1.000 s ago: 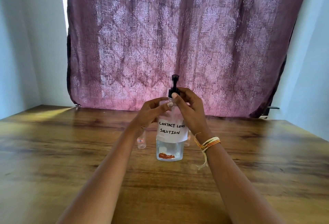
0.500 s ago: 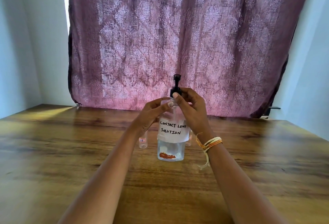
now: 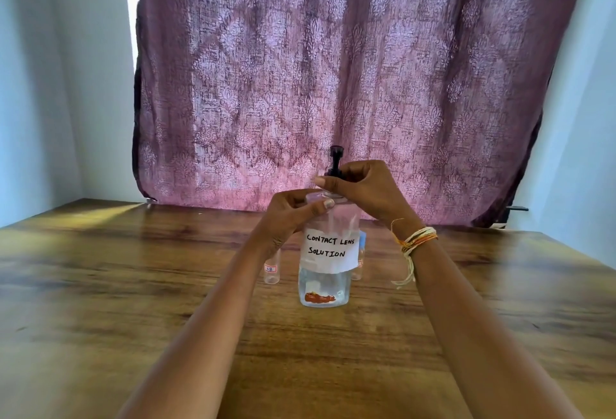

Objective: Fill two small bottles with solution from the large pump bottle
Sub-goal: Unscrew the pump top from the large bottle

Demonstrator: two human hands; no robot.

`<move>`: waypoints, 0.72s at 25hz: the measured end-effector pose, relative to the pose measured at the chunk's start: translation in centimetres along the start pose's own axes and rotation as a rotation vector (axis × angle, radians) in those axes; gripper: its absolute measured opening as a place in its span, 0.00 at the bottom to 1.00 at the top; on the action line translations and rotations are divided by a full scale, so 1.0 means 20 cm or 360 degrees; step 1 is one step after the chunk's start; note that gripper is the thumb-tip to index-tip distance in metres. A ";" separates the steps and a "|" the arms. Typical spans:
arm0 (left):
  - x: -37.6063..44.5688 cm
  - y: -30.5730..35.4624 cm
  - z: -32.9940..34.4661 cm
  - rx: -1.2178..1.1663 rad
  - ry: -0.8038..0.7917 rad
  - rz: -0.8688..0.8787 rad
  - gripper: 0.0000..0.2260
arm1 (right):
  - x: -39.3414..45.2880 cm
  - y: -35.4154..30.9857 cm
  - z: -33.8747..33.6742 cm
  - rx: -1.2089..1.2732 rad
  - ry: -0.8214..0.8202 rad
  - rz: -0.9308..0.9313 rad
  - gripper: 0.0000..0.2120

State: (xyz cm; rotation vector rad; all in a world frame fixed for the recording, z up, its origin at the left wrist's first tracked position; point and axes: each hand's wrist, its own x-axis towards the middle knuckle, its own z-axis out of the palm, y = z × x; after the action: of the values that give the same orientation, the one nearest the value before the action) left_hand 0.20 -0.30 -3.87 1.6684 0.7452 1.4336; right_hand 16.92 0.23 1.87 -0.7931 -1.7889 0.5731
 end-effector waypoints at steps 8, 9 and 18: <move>0.01 0.01 0.00 -0.0014 0.0035 0.0038 0.10 | 0.00 0.00 -0.02 0.0085 -0.0173 -0.0039 0.03; 0.00 0.01 0.00 -0.0021 0.0026 0.0044 0.10 | 0.00 0.00 -0.02 0.0117 -0.0190 -0.0037 0.03; -0.01 0.02 0.03 -0.0042 -0.0021 -0.0032 0.15 | -0.04 0.05 -0.05 0.0656 -0.0276 0.0098 0.11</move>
State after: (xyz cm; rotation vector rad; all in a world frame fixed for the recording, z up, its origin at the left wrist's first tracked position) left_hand 0.77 -0.69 -3.67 1.6442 0.7306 1.4117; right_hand 18.31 0.26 0.98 -0.5260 -1.7224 1.0383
